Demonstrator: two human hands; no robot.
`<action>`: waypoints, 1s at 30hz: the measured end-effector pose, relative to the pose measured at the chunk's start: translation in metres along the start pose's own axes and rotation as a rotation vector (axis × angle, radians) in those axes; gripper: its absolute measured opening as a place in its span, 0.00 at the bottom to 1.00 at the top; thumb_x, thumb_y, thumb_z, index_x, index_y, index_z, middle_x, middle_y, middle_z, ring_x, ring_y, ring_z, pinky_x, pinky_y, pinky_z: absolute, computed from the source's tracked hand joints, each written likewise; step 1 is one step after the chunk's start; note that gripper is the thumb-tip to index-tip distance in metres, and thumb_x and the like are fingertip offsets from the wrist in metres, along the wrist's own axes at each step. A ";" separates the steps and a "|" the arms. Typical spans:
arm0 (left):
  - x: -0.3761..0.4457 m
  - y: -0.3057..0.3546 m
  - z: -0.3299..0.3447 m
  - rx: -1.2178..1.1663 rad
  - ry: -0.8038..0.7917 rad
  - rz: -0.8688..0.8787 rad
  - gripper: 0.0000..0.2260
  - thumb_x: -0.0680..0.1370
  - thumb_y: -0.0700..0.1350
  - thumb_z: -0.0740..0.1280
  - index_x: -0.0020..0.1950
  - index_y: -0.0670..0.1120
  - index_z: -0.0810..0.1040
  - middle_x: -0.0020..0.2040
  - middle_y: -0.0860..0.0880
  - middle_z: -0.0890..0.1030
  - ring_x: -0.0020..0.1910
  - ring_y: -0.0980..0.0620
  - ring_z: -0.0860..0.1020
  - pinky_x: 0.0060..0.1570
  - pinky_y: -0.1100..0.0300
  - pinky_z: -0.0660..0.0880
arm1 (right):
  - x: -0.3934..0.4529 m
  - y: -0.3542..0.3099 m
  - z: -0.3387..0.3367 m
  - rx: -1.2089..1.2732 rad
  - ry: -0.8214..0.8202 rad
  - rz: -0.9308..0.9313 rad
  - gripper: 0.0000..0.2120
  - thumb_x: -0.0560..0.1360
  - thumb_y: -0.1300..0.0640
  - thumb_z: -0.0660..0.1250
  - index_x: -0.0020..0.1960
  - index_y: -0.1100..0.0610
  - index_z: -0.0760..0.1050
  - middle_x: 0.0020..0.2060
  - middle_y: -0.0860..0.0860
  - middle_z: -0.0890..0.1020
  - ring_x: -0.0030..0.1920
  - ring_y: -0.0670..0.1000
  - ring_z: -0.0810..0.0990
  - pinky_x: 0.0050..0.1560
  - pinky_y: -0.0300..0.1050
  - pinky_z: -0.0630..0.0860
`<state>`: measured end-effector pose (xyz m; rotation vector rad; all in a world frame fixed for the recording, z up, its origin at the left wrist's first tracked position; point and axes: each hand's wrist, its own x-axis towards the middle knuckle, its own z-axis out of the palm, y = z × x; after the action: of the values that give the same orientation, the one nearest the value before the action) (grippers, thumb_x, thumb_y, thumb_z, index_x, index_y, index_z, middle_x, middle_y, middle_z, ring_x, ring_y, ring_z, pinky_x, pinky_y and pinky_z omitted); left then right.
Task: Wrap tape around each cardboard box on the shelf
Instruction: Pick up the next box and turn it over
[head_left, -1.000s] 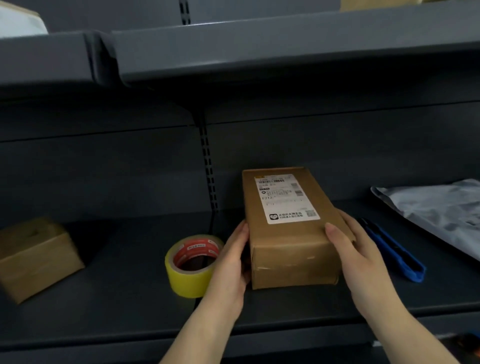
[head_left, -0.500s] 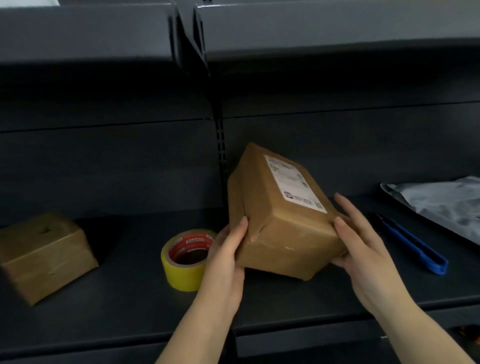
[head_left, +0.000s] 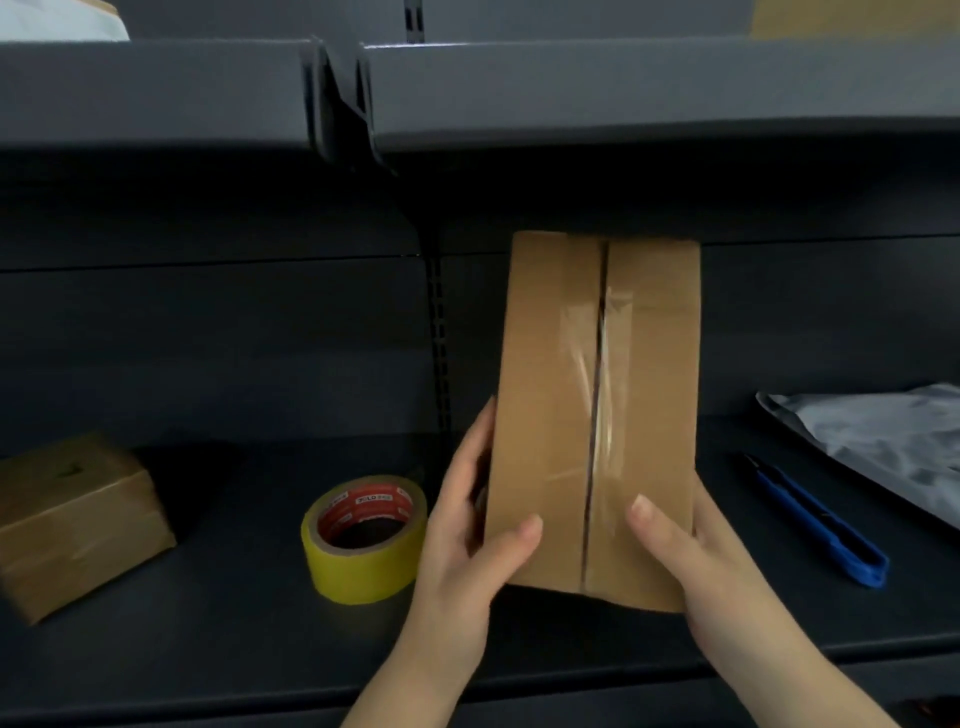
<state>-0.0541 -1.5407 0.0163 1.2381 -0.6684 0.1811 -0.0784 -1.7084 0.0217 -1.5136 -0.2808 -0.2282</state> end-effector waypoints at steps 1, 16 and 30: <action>-0.001 0.001 0.000 -0.041 0.011 -0.014 0.26 0.69 0.59 0.70 0.66 0.61 0.70 0.66 0.58 0.75 0.65 0.56 0.73 0.55 0.67 0.73 | 0.000 0.002 -0.001 0.034 0.032 0.012 0.46 0.46 0.27 0.74 0.62 0.39 0.69 0.54 0.40 0.81 0.54 0.43 0.80 0.53 0.45 0.75; -0.007 0.021 0.019 0.652 0.265 -0.066 0.50 0.55 0.68 0.72 0.71 0.65 0.52 0.68 0.67 0.62 0.66 0.68 0.62 0.66 0.59 0.65 | 0.016 0.029 -0.022 0.501 0.068 0.001 0.23 0.75 0.41 0.58 0.65 0.52 0.72 0.60 0.57 0.78 0.60 0.57 0.78 0.49 0.47 0.79; 0.003 0.021 0.018 1.397 0.105 -0.195 0.39 0.71 0.71 0.51 0.73 0.47 0.60 0.76 0.49 0.58 0.70 0.46 0.62 0.60 0.56 0.70 | 0.026 0.031 -0.025 -0.375 0.210 0.380 0.14 0.78 0.57 0.61 0.35 0.52 0.78 0.30 0.46 0.80 0.34 0.47 0.77 0.30 0.36 0.70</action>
<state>-0.0681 -1.5504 0.0384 2.5870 -0.2537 0.6025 -0.0428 -1.7314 -0.0006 -1.8615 0.2312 -0.1383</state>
